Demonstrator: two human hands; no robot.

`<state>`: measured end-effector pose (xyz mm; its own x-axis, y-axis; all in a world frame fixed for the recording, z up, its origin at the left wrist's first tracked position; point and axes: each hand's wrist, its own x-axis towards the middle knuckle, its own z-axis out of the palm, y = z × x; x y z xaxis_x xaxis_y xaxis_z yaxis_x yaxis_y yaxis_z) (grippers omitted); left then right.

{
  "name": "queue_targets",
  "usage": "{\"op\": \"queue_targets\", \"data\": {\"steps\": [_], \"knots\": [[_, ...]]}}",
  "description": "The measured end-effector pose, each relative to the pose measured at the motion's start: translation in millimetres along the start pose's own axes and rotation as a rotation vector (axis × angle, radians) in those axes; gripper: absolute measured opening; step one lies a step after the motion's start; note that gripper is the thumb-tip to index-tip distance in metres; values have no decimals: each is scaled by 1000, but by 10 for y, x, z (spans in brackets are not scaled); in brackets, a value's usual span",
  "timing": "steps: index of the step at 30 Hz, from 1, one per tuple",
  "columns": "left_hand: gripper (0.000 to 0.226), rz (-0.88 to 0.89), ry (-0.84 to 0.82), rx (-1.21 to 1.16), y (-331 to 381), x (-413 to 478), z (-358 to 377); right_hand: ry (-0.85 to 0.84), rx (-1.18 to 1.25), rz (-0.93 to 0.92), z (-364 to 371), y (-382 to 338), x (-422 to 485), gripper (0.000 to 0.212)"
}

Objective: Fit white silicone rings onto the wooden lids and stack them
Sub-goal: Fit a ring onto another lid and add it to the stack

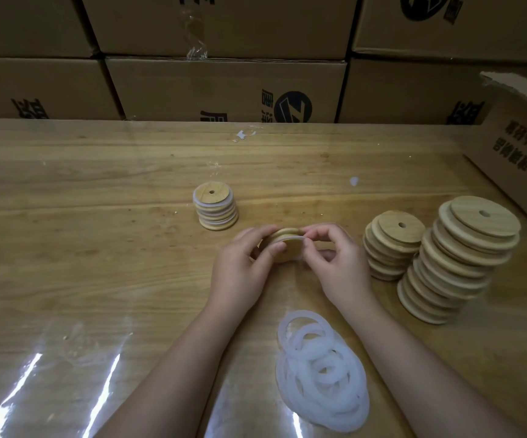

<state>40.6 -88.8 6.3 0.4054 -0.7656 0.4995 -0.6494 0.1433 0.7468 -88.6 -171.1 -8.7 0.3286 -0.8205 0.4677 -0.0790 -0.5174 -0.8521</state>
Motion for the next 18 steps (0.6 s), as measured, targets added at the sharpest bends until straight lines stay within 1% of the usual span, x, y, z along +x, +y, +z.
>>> {"op": "queue_targets", "data": {"steps": [5, 8, 11, 18], "knots": [[22, 7, -26, -10, 0, 5, 2, -10, 10, 62, -18, -4, -3, 23], [21, -22, -28, -36, -10, 12, 2, -25, 4, 60, -27, -25, -3, 17], [20, -87, -25, -81, -20, 21, 1, -53, -23, 70, -33, -43, 2, 14], [18, -214, -16, -185, -54, 33, -4, -114, -44, 197, -27, -27, 14, 7]]}}
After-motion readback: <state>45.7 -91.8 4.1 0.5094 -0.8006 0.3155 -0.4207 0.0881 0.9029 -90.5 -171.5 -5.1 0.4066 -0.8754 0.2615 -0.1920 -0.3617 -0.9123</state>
